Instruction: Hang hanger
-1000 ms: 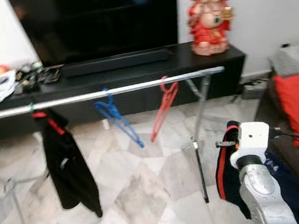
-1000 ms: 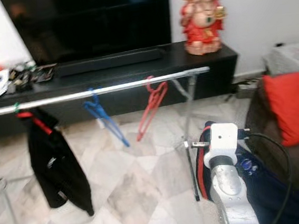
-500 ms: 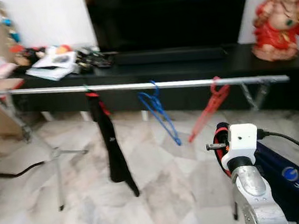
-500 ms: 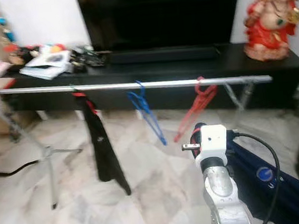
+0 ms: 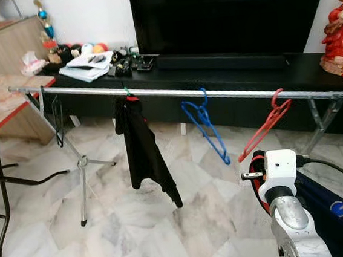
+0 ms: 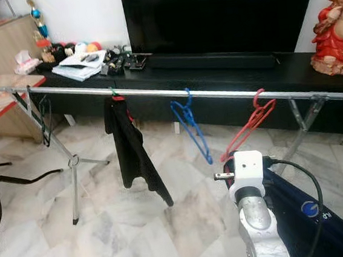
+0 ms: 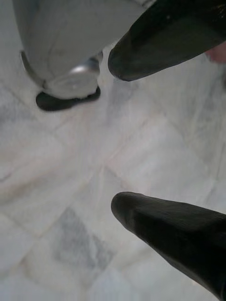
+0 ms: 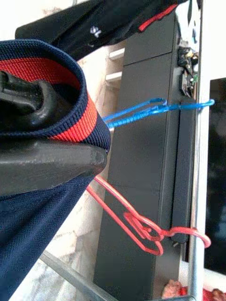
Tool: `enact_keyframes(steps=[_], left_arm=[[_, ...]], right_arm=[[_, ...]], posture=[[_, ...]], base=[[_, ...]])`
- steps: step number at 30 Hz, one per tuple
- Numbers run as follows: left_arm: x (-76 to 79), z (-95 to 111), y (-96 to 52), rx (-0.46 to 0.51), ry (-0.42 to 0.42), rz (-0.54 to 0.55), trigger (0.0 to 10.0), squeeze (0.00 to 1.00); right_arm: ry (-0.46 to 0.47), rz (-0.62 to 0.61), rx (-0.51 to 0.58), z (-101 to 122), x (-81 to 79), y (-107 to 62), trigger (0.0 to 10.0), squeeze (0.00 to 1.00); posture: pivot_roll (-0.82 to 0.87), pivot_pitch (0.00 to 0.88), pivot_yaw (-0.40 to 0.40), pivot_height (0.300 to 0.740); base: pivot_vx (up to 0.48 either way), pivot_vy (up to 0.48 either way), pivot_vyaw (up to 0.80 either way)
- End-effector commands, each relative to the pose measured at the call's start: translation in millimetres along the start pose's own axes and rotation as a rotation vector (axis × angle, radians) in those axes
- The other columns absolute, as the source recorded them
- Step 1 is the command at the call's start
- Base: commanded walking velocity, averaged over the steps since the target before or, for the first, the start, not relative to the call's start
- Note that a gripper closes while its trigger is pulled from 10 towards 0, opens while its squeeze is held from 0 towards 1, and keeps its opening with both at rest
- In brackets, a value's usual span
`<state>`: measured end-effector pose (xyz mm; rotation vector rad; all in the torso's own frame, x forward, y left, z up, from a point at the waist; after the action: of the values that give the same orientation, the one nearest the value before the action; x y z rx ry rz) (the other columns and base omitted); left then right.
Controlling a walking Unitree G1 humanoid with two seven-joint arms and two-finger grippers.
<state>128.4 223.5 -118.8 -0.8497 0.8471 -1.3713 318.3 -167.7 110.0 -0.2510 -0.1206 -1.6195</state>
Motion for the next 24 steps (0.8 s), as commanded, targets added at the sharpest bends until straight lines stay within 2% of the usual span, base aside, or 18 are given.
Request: enact_keyframes(steps=[1, 19, 24], left_arm=[[-1.3, -1.6, -0.3, -0.008, -0.015, 0.004, 10.0, 0.00], [-1.8, -1.4, -0.4, -0.007, -0.015, 0.005, 10.0, 0.00], [-1.9, -1.5, -0.5, -0.007, -0.015, 0.005, 10.0, 0.00]], right_arm=[[-0.013, 0.018, 0.031, 5.2, -0.7, 0.8, 10.0, 0.00], [-0.026, 0.030, 0.049, 7.5, -2.4, 1.9, 10.0, 0.00], [-0.024, 0.076, 0.087, 13.6, -9.2, 1.5, 10.0, 0.00]], posture=[[-0.02, 0.049, 0.069, 0.740], [-0.01, 0.050, 0.071, 0.740], [-0.01, 0.049, 0.071, 0.740]], base=[[0.000, 0.292, 0.00], [0.000, 0.291, 0.00], [0.000, 0.290, 0.00]])
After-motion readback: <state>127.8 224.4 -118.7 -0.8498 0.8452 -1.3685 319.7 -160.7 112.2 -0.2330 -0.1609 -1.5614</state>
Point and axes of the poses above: a point about 5 cm out from each wrist's last joint towards the gripper, its own y axis pointing out of the wrist towards the gripper, its own z axis along the axis of the wrist's last joint, x = y × z, the point moved 2 cm from there along y, pointing out of the wrist towards the gripper, and after that the axes turned 8 degrees about -y, right-handed, at the moved point
